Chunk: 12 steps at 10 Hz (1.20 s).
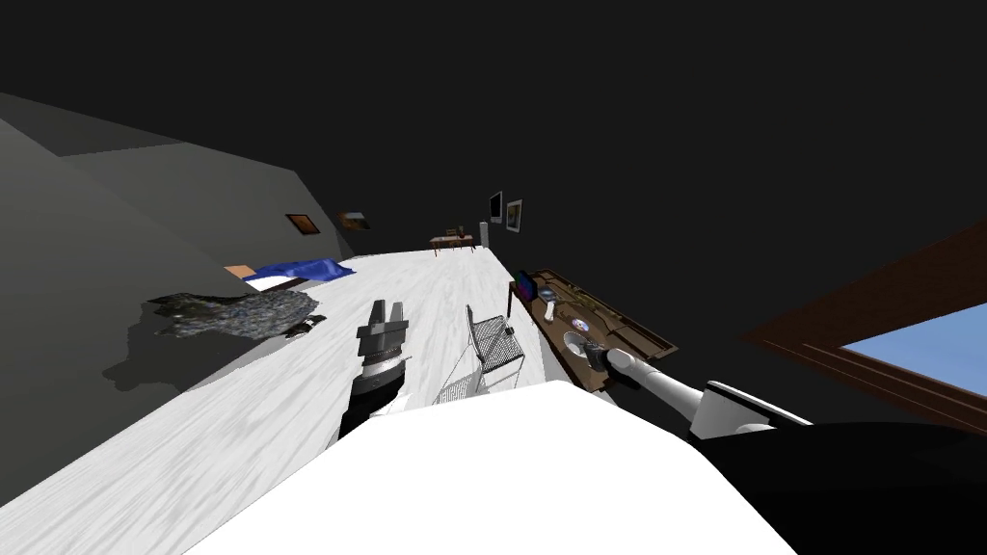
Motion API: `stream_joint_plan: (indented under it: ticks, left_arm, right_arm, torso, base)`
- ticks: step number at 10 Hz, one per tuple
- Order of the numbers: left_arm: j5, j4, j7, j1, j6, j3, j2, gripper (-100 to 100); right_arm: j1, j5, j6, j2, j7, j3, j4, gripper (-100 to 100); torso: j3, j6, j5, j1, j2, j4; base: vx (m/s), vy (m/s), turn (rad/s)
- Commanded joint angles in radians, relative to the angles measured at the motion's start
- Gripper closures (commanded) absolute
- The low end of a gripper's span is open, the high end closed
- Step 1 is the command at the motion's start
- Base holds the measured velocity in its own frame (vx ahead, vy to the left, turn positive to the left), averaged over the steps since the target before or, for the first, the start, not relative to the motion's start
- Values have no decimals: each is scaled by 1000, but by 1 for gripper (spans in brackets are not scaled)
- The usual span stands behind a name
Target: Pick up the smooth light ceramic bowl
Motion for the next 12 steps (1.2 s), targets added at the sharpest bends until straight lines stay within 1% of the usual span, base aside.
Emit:
stream_joint_plan:
  ticks: [1,2,3,4,5,6,7,8,9,12]
  left_arm:
    - [0,0,0,0,0,0,0,0]
    - [0,0,0,0,0,0,0,0]
    - [0,0,0,0,0,0,0,0]
    - [0,0,0,0,0,0,0,0]
    - [0,0,0,0,0,0,0,0]
    - [0,0,0,0,0,0,0,0]
    - [0,0,0,0,0,0,0,0]
    - [0,0,0,0,0,0,0,0]
    - [0,0,0,0,0,0,0,0]
    - [0,0,0,0,0,0,0,0]
  right_arm:
    - [1,-14,-13,12,50,-21,11,-100]
    - [1,-27,-26,24,81,-42,21,-100]
    - [1,-27,-26,24,108,-42,21,-100]
    - [2,-41,-38,36,135,-62,32,-100]
    - [2,-41,-38,36,163,-62,32,-100]
    - [3,-55,-51,49,192,-83,42,-100]
    - [3,-55,-51,49,220,-83,42,-100]
    - [3,-69,-64,61,247,-104,53,-100]
    - [3,-69,-64,61,272,-104,53,-100]
    - [3,-69,-64,61,276,-104,53,-100]
  torso:
    - [0,0,0,0,0,0]
    - [-1,1,0,0,-2,0]
    - [-4,1,0,1,-6,-1]
    - [-4,0,0,1,-7,-1]
    - [-2,0,0,1,-2,-1]
    - [0,0,0,1,0,0]
    - [0,0,0,1,1,0]
    - [1,0,0,1,1,0]
    - [1,0,0,2,2,0]
    - [0,0,0,-1,0,0]
  base:
    - [48,-5,-157]
    - [138,11,-239]
    - [110,25,-68]
    - [25,15,-51]
    - [-9,13,-39]
    - [-10,22,-62]
    - [-7,15,-44]
    - [-14,31,-89]
    - [-10,20,-59]
    - [2,-5,15]
